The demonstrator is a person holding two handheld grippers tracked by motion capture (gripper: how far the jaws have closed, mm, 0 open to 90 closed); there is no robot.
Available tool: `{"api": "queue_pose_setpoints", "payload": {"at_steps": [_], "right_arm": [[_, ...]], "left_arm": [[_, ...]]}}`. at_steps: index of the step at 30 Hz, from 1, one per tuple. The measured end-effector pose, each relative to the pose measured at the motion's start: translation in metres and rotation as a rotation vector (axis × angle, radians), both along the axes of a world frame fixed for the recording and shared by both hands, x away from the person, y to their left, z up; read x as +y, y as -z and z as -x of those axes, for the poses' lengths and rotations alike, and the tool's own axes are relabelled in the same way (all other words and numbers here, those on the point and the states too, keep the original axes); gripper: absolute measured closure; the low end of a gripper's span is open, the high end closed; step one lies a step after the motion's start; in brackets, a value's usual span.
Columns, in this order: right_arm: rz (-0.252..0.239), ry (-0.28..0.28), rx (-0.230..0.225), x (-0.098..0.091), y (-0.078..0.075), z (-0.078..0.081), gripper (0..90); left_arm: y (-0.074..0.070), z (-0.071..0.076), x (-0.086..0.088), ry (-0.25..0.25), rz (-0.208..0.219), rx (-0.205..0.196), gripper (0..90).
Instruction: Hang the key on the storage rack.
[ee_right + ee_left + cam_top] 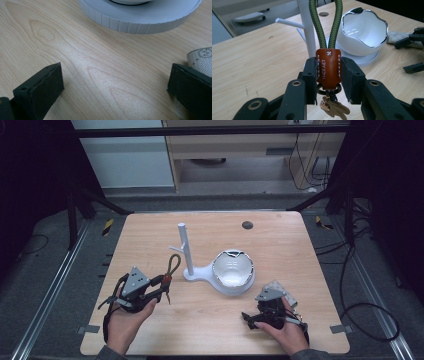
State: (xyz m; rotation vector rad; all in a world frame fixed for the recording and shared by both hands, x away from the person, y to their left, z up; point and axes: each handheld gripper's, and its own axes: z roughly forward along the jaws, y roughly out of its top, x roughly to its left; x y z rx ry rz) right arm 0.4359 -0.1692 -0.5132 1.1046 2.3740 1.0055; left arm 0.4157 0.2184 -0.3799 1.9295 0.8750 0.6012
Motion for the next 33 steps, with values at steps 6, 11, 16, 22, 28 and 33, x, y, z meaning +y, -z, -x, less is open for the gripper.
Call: {"api": "queue_pose_setpoints", "payload": {"at_steps": [6,11,16,22,28,33], "right_arm": [[0.0,0.001,-0.002,0.0,0.0,0.0,0.2],[-0.001,0.004,-0.001,0.0,0.0,0.0,0.2],[-0.001,0.006,-0.001,0.0,0.0,0.0,0.2],[0.0,0.008,-0.002,0.0,0.0,0.0,0.2],[-0.002,0.008,0.0,0.0,0.0,0.0,0.2],[-0.001,0.007,-0.002,0.0,0.0,0.0,0.3]], "left_arm": [[-0.002,0.0,-0.007,0.003,0.031,-0.011,66.2],[-0.004,0.002,-0.01,0.009,0.04,-0.022,66.2],[-0.003,0.001,-0.011,0.016,0.033,-0.012,66.2],[-0.009,-0.003,-0.011,0.005,0.049,-0.026,66.1],[-0.012,-0.012,-0.017,-0.007,0.052,-0.035,66.1],[-0.011,-0.018,-0.019,-0.017,0.048,-0.03,66.1]]}}
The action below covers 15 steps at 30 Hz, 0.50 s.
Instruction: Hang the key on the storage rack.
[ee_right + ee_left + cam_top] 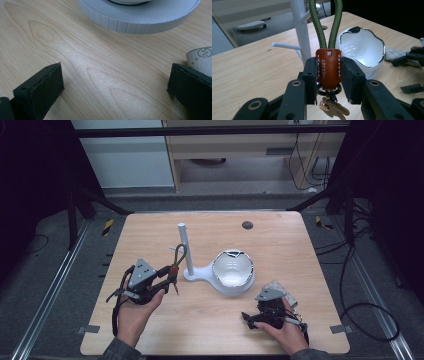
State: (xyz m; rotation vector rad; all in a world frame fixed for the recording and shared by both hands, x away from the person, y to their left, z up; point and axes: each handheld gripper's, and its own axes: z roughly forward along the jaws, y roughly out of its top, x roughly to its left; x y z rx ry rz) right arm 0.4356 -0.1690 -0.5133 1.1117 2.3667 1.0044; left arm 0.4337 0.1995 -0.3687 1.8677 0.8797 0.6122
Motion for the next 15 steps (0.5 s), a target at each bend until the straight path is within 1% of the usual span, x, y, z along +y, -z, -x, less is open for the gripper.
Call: {"api": "queue_pose_setpoints", "payload": {"at_steps": [2,3,4,11,15], "right_arm": [[-0.001,0.001,0.002,0.0,0.0,0.0,0.2],[-0.001,0.001,0.002,0.0,0.0,0.0,0.2],[-0.001,0.001,0.002,0.0,0.0,0.0,0.3],[-0.001,0.0,0.002,0.0,0.0,0.0,0.2],[-0.001,-0.001,0.001,0.0,0.0,0.0,0.3]], "left_arm": [[0.002,-0.006,0.0,-0.013,-0.004,0.007,66.1],[0.002,-0.006,0.0,-0.013,-0.004,0.007,66.1],[0.004,-0.009,0.001,-0.024,0.001,0.012,66.1],[0.01,-0.018,0.0,-0.036,-0.013,0.028,66.1],[0.012,-0.021,-0.002,-0.042,-0.012,0.034,66.1]]}}
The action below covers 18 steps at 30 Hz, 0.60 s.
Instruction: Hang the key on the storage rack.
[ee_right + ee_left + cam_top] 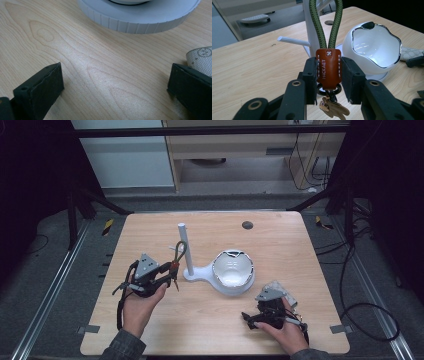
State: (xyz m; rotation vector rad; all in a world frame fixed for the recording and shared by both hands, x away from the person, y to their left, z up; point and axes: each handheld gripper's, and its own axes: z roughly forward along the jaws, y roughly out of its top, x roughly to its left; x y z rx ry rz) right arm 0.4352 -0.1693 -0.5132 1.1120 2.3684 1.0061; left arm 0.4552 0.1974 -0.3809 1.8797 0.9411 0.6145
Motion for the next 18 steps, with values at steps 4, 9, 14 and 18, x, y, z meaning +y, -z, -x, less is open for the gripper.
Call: {"api": "queue_pose_setpoints", "payload": {"at_steps": [4,9,14,18], "right_arm": [[0.002,-0.001,0.0,0.0,0.0,0.0,0.3],[0.002,0.0,0.0,0.0,0.0,0.0,0.3],[0.002,0.0,0.0,0.0,0.0,0.0,0.3],[0.002,-0.001,-0.001,0.0,0.0,0.0,0.3]], "left_arm": [[0.004,-0.004,-0.004,-0.003,-0.009,0.01,66.1],[0.008,-0.008,-0.007,-0.01,-0.008,0.02,66.1],[0.013,-0.013,-0.009,-0.016,-0.019,0.027,66.1],[0.015,-0.014,-0.009,-0.02,-0.01,0.031,66.0]]}}
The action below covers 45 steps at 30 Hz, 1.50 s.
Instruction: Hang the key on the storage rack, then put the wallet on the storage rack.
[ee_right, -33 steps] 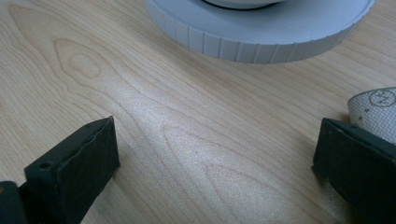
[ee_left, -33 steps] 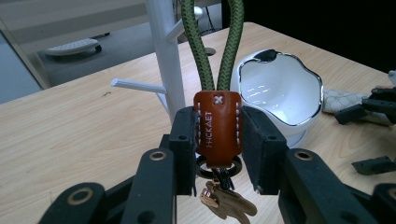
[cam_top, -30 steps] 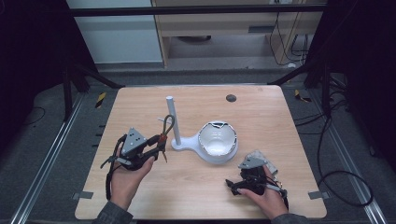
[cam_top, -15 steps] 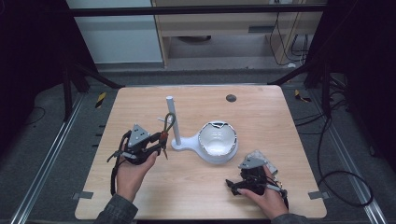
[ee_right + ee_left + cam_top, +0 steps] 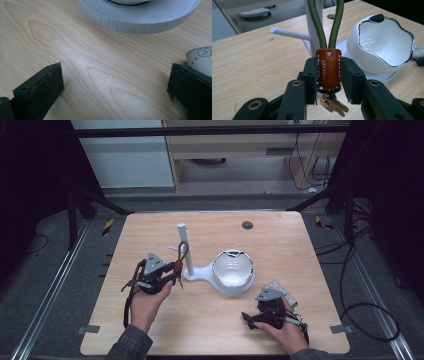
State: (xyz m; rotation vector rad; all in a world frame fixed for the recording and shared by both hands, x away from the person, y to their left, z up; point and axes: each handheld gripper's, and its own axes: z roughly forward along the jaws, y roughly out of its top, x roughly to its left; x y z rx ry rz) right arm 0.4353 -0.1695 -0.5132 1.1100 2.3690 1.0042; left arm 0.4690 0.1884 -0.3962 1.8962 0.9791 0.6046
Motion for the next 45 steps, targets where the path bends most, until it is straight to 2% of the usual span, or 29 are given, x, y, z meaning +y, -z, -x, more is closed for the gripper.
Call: {"api": "queue_pose_setpoints", "payload": {"at_steps": [17,20,22,23,24,25,26,27,28,29,30,31,32,33,34,35,38,40,43,45], "right_arm": [[0.001,-0.001,-0.001,0.0,0.0,0.0,0.2],[0.002,0.0,0.0,0.0,0.0,0.0,0.3],[0.002,0.0,0.0,0.0,0.0,0.0,0.2],[0.003,-0.001,-0.001,0.0,0.0,0.0,0.2],[0.003,-0.001,-0.001,0.0,0.0,0.0,0.2],[0.002,0.0,0.0,0.0,0.0,0.0,0.2],[0.002,0.0,0.0,0.0,0.0,0.0,0.2],[0.002,0.002,0.0,0.0,0.0,0.0,0.2],[0.001,0.002,-0.002,0.0,0.0,0.0,0.3],[0.0,0.003,-0.002,0.0,0.0,0.001,0.3],[0.0,0.002,-0.003,-0.001,0.0,0.001,0.3],[0.0,0.002,-0.002,-0.001,0.0,0.001,0.3],[0.0,0.002,-0.002,-0.001,0.0,0.001,0.3],[0.0,0.003,-0.002,-0.001,0.0,0.001,0.3],[0.0,0.003,-0.002,-0.001,0.0,0.001,0.3],[0.0,0.003,-0.002,-0.001,0.0,0.001,0.3],[-0.001,0.005,-0.001,0.0,0.0,0.001,0.3],[-0.006,0.013,-0.003,-0.001,0.0,0.001,1.6],[-0.006,0.012,0.0,-0.002,-0.001,0.002,3.3],[-0.008,0.004,-0.002,-0.006,-0.008,0.004,5.2]], "left_arm": [[0.004,-0.003,-0.002,0.002,0.016,0.007,63.9],[0.005,0.0,-0.001,-0.01,0.014,-0.006,54.0],[0.007,0.001,0.001,-0.015,0.016,-0.005,42.4],[0.01,0.002,0.006,-0.014,0.015,0.004,32.1],[0.01,0.002,0.006,-0.014,0.015,0.004,29.2],[0.016,0.004,0.012,-0.015,0.003,0.0,26.7],[0.016,0.004,0.012,-0.015,0.003,0.0,24.2],[0.025,0.004,0.018,-0.004,-0.023,0.017,21.0],[0.025,0.004,0.018,-0.004,-0.023,0.017,18.2],[0.036,0.002,0.025,-0.002,-0.043,0.031,16.0],[0.036,0.002,0.025,-0.002,-0.043,0.031,14.4],[0.049,-0.001,0.033,-0.019,-0.049,0.031,13.2],[0.049,-0.001,0.033,-0.019,-0.049,0.031,11.9],[0.063,-0.007,0.041,-0.045,-0.044,0.039,11.5],[0.063,-0.007,0.041,-0.045,-0.044,0.039,11.3],[0.074,-0.011,0.047,-0.057,-0.042,0.052,10.7],[0.076,-0.012,0.05,-0.04,-0.051,0.06,9.5],[0.074,-0.012,0.054,-0.038,-0.058,0.047,7.4],[0.078,-0.014,0.062,-0.043,-0.05,0.063,6.0],[0.085,-0.016,0.066,-0.044,-0.071,0.097,6.0]]}}
